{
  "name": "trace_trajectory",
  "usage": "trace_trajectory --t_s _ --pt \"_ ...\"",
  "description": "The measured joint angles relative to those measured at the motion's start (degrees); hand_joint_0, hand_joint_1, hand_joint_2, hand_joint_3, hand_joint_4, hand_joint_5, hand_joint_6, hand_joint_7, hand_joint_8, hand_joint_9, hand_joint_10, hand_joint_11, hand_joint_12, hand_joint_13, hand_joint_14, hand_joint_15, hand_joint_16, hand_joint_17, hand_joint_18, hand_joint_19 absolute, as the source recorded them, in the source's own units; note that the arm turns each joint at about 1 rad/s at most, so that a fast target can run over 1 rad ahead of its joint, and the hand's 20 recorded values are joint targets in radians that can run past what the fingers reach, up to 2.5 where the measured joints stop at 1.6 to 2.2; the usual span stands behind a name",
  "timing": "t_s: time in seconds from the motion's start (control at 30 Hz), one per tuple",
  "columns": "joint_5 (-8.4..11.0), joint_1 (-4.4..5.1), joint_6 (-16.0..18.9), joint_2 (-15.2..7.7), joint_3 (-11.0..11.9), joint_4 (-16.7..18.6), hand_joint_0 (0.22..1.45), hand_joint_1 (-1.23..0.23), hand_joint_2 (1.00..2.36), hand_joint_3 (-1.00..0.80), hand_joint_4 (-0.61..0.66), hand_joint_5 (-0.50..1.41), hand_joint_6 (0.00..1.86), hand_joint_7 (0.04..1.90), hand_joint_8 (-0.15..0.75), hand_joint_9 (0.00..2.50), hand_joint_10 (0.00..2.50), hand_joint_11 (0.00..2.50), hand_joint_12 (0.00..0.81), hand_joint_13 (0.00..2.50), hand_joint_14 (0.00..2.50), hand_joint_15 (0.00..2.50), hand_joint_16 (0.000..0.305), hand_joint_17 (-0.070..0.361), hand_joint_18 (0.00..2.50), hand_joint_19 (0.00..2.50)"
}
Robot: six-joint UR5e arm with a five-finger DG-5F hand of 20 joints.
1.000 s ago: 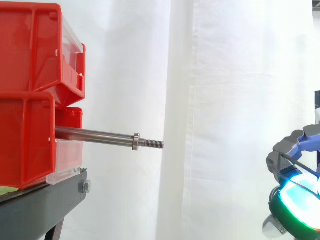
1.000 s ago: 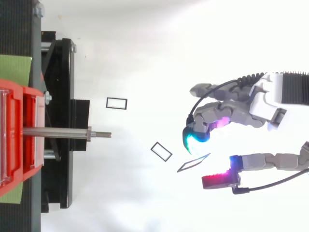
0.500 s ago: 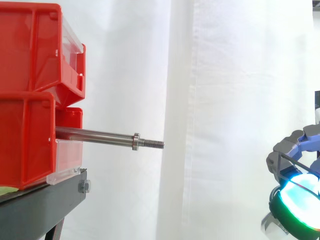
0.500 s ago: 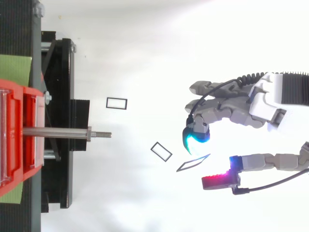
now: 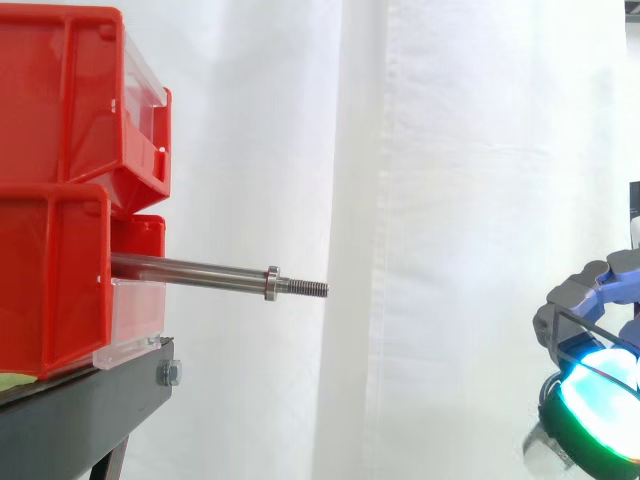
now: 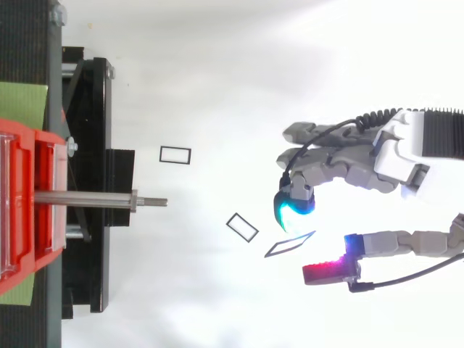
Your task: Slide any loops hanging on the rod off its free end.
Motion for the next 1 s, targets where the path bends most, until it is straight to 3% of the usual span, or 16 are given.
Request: trace_trajectory --t_s 0.17,0.27,0.47,0.77,1.0 --pt "0.00 0.00 0.01 0.00 0.00 0.00 0.58 -0.71 1.00 -0.11 -0.18 -0.06 0.74 1.26 0.385 0.37 0.00 0.00 0.455 0.51 0.00 0.00 0.082 0.184 0.98 0.00" --pt "0.00 0.00 0.01 0.00 0.00 0.00 0.58 -0.71 1.00 -0.11 -0.18 -0.06 0.74 1.27 0.390 0.36 0.00 0.00 0.518 0.62 0.00 0.05 0.082 0.185 1.05 0.03" --pt "0.00 0.00 0.01 0.01 0.00 0.00 0.58 -0.71 1.00 -0.10 -0.18 -0.06 0.73 1.27 0.337 0.26 0.00 0.00 0.539 0.68 0.01 0.25 0.079 0.178 0.92 0.15" --pt "0.00 0.00 -0.02 0.01 0.00 0.00 0.57 -0.70 1.01 -0.11 -0.19 -0.06 0.73 1.27 0.327 0.28 0.00 0.00 0.555 0.61 0.00 0.00 0.082 0.185 0.91 0.11" --pt "0.00 0.02 0.00 0.00 -0.01 0.00 0.57 -0.70 1.00 -0.11 -0.18 -0.06 0.73 1.27 0.310 0.26 0.00 0.00 0.563 0.60 0.00 0.00 0.088 0.198 0.88 0.03"
